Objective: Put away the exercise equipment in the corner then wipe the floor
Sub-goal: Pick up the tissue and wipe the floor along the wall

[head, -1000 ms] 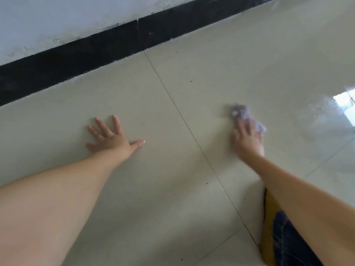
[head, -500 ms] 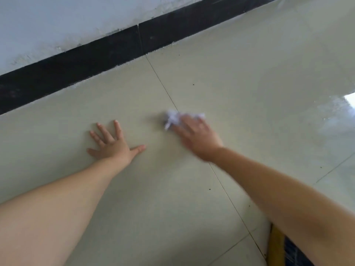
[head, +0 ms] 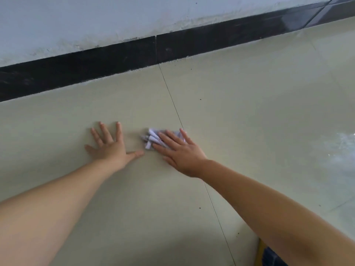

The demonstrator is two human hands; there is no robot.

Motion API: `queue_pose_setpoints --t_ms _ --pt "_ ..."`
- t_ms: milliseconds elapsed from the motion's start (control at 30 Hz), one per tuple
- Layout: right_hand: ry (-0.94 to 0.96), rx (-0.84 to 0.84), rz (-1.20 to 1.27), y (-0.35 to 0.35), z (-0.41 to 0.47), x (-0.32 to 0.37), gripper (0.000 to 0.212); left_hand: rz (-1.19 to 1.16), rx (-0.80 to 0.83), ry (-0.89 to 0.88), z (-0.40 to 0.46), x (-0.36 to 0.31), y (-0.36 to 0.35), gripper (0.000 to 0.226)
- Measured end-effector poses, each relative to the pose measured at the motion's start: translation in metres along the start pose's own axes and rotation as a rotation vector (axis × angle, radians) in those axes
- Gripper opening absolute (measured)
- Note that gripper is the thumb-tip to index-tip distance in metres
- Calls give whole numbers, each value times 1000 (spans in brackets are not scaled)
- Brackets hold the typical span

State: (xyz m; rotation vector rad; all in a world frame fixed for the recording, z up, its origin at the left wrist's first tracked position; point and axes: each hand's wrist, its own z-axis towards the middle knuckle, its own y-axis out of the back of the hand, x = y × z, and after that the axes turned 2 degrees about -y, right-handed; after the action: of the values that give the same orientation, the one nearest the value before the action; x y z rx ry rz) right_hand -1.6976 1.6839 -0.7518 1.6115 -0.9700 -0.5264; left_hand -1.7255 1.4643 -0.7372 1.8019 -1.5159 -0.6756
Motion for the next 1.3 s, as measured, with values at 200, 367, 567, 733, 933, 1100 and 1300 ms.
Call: queue_pose_setpoints --t_ms 200,367,567,733,933,1100,1300 --pt "-801 -131 250 29 3 -164 54 3 -33 -188 -7 -9 14 107" --pt "-1097 -126 357 35 -1 -176 54 -73 -87 -227 -21 -74 11 101" --pt "58 -13 150 27 91 -54 51 -295 48 89 -36 -129 -19 129" --pt "-288 -145 188 36 114 -122 52 -273 94 96 -35 -128 -15 138" --pt "-1002 -264 332 44 48 -263 52 -262 118 105 -36 -128 -14 139" --pt "-841 -174 263 45 59 -201 56 -226 146 126 -34 -126 -9 137" --pt "277 230 98 41 57 -91 57 -178 171 156 -32 -129 -11 134"
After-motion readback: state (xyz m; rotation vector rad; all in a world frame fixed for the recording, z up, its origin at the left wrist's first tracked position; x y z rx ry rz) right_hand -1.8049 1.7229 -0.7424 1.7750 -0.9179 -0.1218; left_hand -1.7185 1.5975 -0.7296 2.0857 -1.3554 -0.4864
